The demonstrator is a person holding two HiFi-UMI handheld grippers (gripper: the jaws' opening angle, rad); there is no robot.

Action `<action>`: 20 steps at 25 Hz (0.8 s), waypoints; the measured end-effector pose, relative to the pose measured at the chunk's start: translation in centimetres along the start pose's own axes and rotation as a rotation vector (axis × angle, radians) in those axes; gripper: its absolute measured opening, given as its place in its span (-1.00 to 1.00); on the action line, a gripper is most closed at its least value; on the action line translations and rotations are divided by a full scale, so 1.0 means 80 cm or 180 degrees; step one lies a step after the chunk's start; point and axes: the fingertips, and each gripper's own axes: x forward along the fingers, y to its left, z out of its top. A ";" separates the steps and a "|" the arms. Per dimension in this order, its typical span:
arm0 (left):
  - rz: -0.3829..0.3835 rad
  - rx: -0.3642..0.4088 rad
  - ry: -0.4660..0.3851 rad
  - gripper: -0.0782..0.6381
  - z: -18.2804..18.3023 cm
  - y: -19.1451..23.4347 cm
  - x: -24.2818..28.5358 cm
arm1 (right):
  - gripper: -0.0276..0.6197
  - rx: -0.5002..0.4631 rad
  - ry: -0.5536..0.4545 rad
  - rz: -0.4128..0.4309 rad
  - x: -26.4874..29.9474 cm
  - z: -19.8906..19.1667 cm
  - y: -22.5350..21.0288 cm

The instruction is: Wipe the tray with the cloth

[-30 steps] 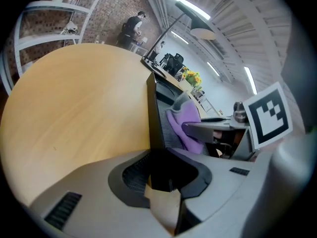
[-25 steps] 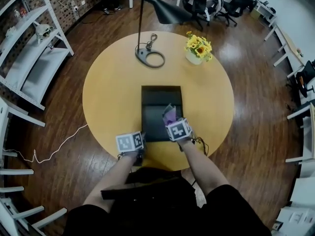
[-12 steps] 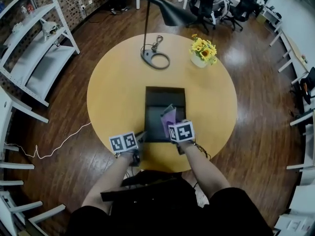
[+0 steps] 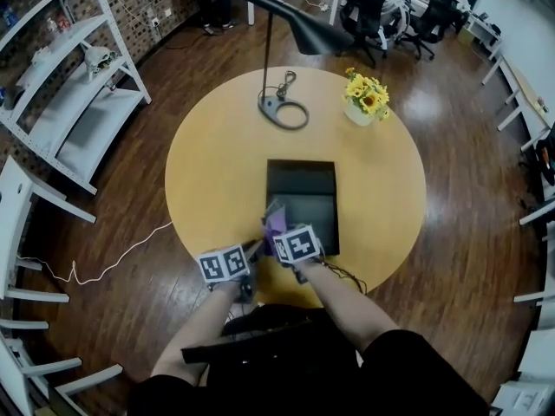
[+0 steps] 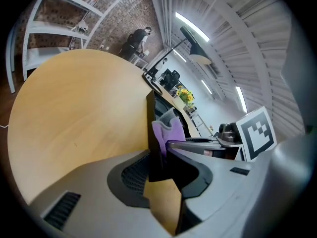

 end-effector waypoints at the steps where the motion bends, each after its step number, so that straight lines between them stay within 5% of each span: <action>1: 0.0033 0.0038 0.0025 -0.48 -0.002 0.002 0.002 | -0.52 -0.0014 -0.0017 0.0023 -0.002 0.001 0.001; 7: 0.0167 0.0264 0.0164 -0.48 -0.007 -0.002 0.020 | -0.52 -0.0315 0.0091 -0.0341 -0.032 -0.023 -0.056; 12: 0.0262 0.0442 0.0285 -0.48 -0.008 -0.007 0.038 | -0.52 -0.0219 -0.0026 -0.0588 -0.060 -0.035 -0.113; 20: 0.0423 0.0699 0.0759 -0.48 -0.012 -0.007 0.063 | -0.52 -0.0039 -0.0053 -0.0523 -0.066 -0.045 -0.123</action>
